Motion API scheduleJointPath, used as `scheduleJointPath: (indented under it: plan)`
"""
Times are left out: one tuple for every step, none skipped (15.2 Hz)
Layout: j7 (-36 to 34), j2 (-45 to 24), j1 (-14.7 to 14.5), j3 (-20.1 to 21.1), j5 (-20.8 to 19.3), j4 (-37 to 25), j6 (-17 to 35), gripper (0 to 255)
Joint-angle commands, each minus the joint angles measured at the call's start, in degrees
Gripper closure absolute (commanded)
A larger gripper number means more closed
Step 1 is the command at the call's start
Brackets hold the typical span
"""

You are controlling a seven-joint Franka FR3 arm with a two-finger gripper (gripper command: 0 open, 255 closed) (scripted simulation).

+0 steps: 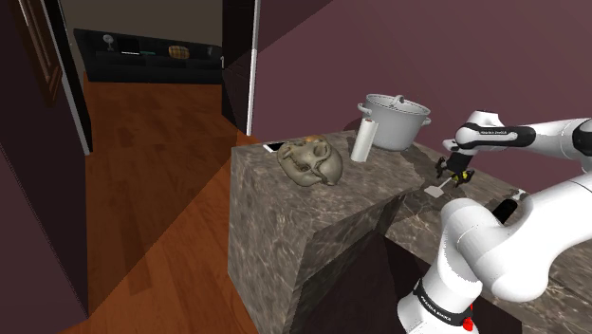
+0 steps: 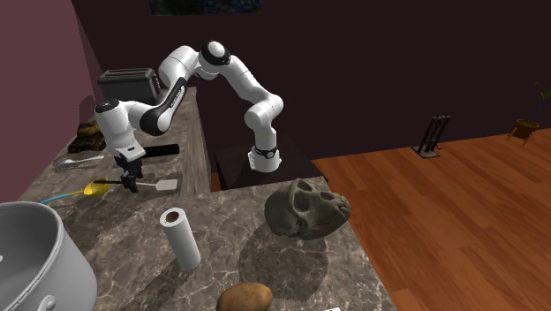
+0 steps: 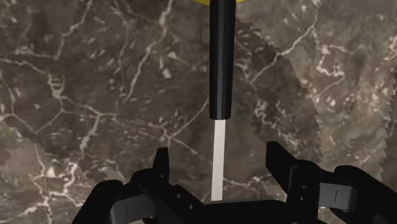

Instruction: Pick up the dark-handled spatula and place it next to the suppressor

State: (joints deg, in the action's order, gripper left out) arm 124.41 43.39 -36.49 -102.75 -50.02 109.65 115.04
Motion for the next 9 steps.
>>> scheduleJointPath:
  plan:
    - [0.0,0.0,0.0,0.0,0.0,0.1,0.0,0]
    - [0.0,0.0,0.0,0.0,0.0,0.1,0.0,0]
    - [0.1,0.0,0.1,0.0,0.0,0.0,-0.1,0]
    - [0.7,-0.8,0.9,1.4,1.1,-0.4,-1.2,0]
    - [1.2,-1.5,1.7,2.8,2.2,-1.0,-2.4,0]
    - [1.7,-2.2,2.4,4.1,3.2,-1.6,-3.7,0]
    - [2.1,-2.7,2.9,5.2,4.0,-2.1,-4.6,0]
    - [2.1,-2.7,2.9,5.2,3.9,-2.1,-4.7,0]
    - [2.1,-2.7,2.9,5.2,3.9,-2.1,-4.7,0]
